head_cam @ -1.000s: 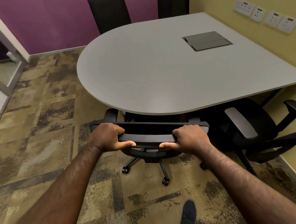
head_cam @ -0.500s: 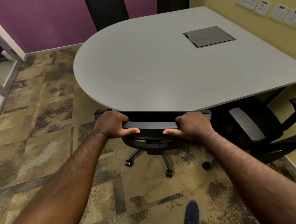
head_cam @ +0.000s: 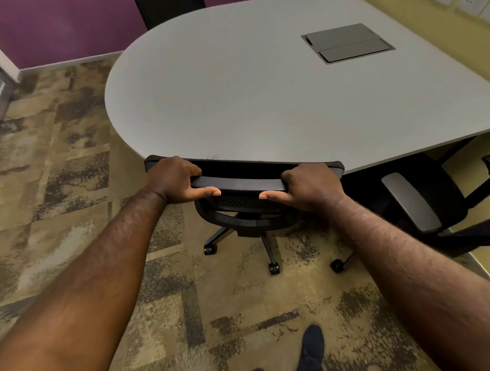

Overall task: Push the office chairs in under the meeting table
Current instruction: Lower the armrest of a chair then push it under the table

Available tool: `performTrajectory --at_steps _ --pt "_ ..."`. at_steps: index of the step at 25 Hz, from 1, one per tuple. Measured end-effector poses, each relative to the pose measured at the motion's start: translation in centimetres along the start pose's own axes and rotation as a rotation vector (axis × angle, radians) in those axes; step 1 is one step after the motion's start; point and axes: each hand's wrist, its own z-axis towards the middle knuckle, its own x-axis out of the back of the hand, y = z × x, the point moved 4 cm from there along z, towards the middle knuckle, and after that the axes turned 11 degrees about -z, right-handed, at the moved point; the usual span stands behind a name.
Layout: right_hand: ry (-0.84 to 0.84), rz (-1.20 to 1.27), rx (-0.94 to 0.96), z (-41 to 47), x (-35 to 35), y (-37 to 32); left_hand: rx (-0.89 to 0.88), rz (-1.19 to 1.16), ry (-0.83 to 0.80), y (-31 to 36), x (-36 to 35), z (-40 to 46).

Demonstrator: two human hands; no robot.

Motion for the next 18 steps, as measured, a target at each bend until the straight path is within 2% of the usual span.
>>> performTrajectory --at_steps 13,18 --pt "-0.001 0.000 0.021 1.5 -0.3 0.2 -0.024 -0.003 0.011 -1.1 0.0 0.9" --pt "0.004 0.000 0.000 1.0 -0.3 0.2 0.086 -0.045 -0.005 -0.5 0.3 0.5"
